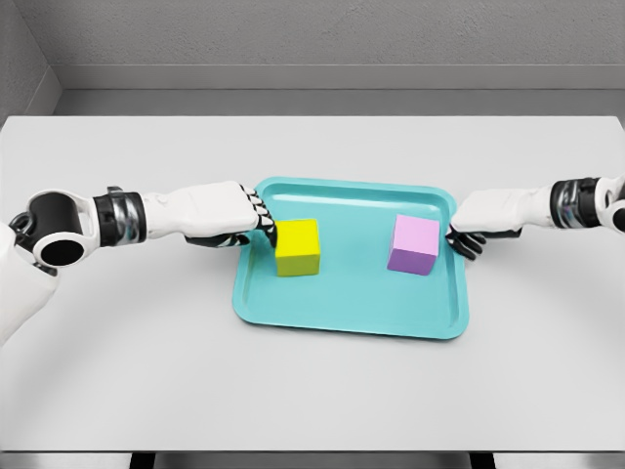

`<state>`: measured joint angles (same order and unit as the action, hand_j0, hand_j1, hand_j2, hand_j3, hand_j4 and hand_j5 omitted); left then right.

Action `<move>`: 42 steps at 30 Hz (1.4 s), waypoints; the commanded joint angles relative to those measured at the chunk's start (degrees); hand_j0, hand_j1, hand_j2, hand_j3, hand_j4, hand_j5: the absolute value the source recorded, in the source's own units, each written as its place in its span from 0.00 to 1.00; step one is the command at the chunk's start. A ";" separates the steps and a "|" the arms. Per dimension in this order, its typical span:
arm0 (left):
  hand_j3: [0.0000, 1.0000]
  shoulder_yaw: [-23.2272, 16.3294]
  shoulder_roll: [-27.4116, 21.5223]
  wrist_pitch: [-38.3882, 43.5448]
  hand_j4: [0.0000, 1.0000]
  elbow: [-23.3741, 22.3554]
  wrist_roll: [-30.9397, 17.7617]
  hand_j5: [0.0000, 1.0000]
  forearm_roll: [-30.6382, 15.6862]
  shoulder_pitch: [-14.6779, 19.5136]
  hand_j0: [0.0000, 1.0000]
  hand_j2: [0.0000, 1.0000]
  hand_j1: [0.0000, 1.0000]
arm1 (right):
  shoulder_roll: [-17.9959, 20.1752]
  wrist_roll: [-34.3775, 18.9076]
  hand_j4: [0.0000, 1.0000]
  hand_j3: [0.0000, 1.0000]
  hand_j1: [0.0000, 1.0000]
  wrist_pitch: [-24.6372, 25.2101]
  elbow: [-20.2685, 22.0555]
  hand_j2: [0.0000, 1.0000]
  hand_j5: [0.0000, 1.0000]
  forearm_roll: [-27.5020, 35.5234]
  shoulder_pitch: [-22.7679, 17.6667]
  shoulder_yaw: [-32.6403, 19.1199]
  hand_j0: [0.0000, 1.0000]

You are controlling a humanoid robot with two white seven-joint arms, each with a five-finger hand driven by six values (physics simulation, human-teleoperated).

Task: Push two cubes

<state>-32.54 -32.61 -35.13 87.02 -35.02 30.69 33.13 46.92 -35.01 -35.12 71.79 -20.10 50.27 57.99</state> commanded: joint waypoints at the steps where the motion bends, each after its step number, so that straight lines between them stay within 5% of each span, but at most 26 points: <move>1: 0.74 0.28 -0.26 0.13 0.74 -0.01 0.02 0.74 -0.46 0.00 0.74 0.74 0.74 | -0.07 0.01 0.12 0.12 0.12 0.12 0.02 0.12 0.12 0.24 0.00 0.20 0.12; 10: 0.74 0.98 -2.54 0.13 0.74 -0.36 0.02 0.74 -0.63 0.00 0.74 0.74 0.74 | -1.04 0.01 0.12 0.12 0.12 0.12 -0.07 0.12 0.12 0.24 0.09 0.81 0.12; 15: 0.49 0.98 -3.87 0.13 0.49 -0.98 0.02 0.49 -1.07 0.00 0.49 0.49 0.49 | -1.48 0.01 0.12 0.12 0.12 0.12 -0.07 0.12 0.12 0.24 0.09 0.81 0.12; 26: 0.51 0.11 2.37 0.13 0.51 -7.04 0.02 0.51 -0.37 0.26 0.51 0.51 0.51 | -2.53 0.01 0.12 0.12 0.12 0.12 -0.07 0.12 0.12 0.24 0.53 1.43 0.12; 42: 0.51 0.11 5.19 0.13 0.51 -8.62 0.02 0.51 -0.46 1.05 0.51 0.51 0.51 | -4.73 0.01 0.12 0.12 0.12 0.12 -0.69 0.12 0.12 -0.55 1.32 1.78 0.12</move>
<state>-32.41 -27.90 -35.15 78.39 -35.02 30.63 34.19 42.53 -34.91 -35.14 71.13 -21.25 51.59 59.78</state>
